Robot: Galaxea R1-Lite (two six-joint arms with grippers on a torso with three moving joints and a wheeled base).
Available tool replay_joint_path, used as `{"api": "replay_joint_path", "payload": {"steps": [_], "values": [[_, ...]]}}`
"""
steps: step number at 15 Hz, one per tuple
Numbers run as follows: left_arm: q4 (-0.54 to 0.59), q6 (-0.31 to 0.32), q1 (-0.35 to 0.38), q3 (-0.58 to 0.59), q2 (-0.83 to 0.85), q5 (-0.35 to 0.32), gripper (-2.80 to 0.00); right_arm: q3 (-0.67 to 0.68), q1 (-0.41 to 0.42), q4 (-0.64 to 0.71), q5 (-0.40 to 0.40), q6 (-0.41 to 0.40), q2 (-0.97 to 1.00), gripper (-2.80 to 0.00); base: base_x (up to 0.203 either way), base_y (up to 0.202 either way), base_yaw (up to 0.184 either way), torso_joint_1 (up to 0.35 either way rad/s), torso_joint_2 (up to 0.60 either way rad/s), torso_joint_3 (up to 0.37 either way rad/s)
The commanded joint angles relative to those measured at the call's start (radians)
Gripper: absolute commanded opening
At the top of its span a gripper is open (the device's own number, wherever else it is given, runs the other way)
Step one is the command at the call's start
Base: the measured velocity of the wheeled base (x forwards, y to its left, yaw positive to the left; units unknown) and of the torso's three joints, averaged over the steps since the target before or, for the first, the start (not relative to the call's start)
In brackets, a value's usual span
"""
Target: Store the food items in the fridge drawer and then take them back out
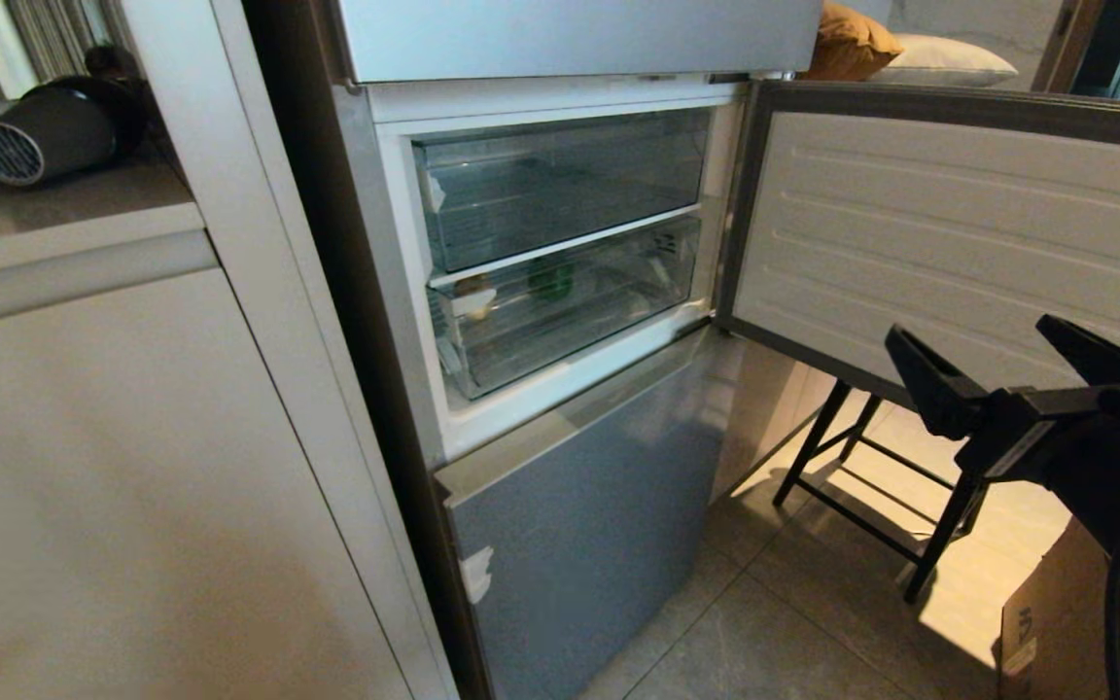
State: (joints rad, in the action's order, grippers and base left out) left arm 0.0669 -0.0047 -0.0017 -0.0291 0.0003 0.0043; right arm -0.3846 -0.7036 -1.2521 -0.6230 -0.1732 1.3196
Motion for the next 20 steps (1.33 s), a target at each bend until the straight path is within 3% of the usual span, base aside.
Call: {"api": "replay_joint_path", "payload": {"steps": [1, 7, 11, 14, 20], "values": [[0.001, 0.0, 0.0, 0.0, 0.0, 0.002, -2.8, 0.012, 0.0, -0.007, -0.004, 0.0, 0.003, 0.0, 0.0, 0.0, 0.0, 0.0, 0.0, 0.0], [0.001, 0.0, 0.0, 0.0, 0.0, 0.0, -2.8, 0.012, 0.0, -0.006, 0.009, 0.0, 0.057, 0.0, 0.135, 0.0, 0.0, 0.005, 0.0, 0.002], [0.001, 0.0, 0.0, 0.0, 0.0, 0.0, -2.8, -0.03, 0.003, -0.01, 0.071, 0.001, 0.257, 0.0, 0.0, 0.0, 0.0, 0.0, 0.0, 0.0], [0.001, 0.0, 0.0, 0.0, 0.0, 0.0, -2.8, -0.135, 0.033, -0.041, 0.202, -0.004, 0.427, 0.0, 0.0, 0.0, 0.0, 0.0, 0.0, 0.0], [0.001, 0.0, 0.0, 0.0, 0.0, 0.0, -2.8, -0.331, 0.221, -0.249, 0.546, -0.118, 0.734, 0.0, 0.0, 0.0, 0.0, 0.0, 0.0, 0.0]]}}
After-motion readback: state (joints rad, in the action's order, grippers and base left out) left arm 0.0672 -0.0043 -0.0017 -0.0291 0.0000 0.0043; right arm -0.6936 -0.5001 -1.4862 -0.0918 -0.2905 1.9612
